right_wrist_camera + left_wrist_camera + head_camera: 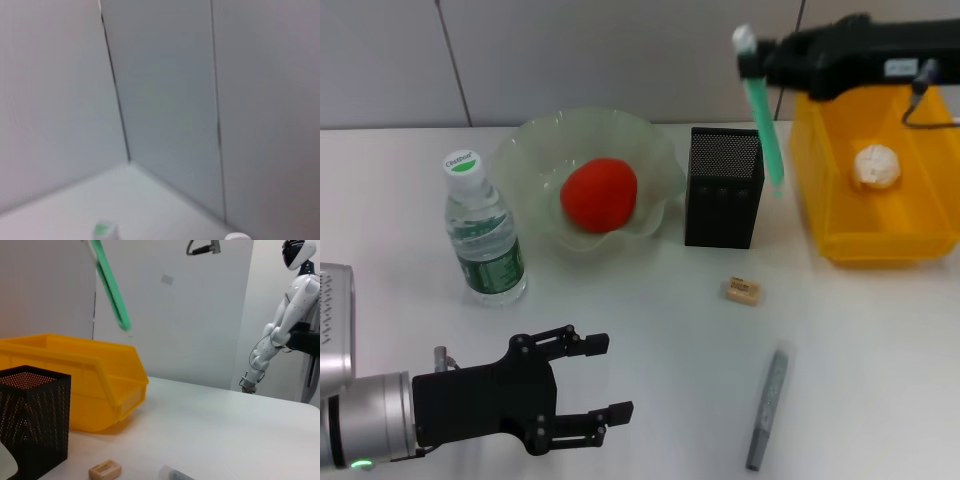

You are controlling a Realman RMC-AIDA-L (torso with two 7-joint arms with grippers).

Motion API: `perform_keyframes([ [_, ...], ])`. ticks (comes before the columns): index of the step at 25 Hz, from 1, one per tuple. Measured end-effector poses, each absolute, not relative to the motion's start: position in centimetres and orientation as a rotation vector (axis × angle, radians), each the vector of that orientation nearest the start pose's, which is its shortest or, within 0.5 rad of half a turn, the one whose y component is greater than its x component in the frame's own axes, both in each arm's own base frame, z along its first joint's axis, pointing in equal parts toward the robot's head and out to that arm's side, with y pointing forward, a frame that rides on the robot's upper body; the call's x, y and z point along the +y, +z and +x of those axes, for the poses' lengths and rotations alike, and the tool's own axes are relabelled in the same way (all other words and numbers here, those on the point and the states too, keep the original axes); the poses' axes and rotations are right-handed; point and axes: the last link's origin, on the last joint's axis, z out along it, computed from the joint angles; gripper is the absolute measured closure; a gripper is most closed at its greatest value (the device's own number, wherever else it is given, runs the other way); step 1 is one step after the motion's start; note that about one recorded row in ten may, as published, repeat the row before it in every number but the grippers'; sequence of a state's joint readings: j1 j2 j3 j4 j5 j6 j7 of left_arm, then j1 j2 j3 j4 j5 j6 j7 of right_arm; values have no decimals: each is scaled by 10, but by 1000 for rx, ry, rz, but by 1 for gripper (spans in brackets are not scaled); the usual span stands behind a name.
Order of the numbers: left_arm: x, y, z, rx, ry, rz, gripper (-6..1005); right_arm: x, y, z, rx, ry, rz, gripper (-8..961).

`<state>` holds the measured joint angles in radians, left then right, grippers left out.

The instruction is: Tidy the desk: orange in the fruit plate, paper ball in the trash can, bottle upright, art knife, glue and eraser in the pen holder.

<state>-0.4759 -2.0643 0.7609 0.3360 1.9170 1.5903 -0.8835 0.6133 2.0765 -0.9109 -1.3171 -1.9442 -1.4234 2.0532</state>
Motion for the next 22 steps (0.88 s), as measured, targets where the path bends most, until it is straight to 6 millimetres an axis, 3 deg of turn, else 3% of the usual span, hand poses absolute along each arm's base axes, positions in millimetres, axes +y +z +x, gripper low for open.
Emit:
perform_keyframes([
  [7, 274, -49, -281, -326, -828, -2803, 194, 406, 82, 154, 446, 850, -2407, 756],
  [11, 274, -48, -281, -325, -828, -2803, 194, 422, 66, 166, 449, 902, -2326, 752],
  [22, 274, -48, -281, -323, -825, -2802, 193, 441, 23, 177, 524, 818, -2315, 740],
])
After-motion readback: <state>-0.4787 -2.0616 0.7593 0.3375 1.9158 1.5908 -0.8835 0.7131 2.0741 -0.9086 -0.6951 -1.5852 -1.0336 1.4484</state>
